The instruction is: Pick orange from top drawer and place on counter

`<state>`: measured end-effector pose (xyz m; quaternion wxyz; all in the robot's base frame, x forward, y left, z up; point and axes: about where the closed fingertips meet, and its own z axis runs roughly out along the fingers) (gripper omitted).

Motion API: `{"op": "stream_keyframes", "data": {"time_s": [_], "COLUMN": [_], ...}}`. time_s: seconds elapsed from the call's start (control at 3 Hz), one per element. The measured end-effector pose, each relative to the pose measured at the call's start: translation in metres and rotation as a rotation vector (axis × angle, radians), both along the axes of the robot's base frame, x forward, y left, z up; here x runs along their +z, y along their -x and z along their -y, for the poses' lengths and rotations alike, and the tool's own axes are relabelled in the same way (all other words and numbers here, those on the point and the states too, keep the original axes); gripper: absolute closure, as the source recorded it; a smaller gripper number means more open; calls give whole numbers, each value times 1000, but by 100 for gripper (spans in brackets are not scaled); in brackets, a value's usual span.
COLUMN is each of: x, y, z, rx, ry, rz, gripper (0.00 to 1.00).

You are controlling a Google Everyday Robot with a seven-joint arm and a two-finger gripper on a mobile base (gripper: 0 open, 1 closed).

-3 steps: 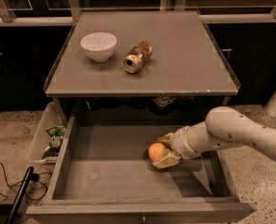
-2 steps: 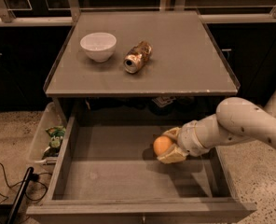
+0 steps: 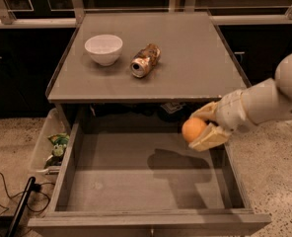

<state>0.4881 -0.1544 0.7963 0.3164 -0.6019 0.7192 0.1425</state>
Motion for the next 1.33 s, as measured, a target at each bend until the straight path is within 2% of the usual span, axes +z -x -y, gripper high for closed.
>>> {"op": "stream_keyframes", "data": {"time_s": [0.33,1.0,1.33], "x": [56,67,86], "y": [-8,-16,-45], "z": [19,21,30], "rx": [-8,-14,-29], "ry": [39,36,20], "rz": [88,117,152], "gripper": [100,100,100]}}
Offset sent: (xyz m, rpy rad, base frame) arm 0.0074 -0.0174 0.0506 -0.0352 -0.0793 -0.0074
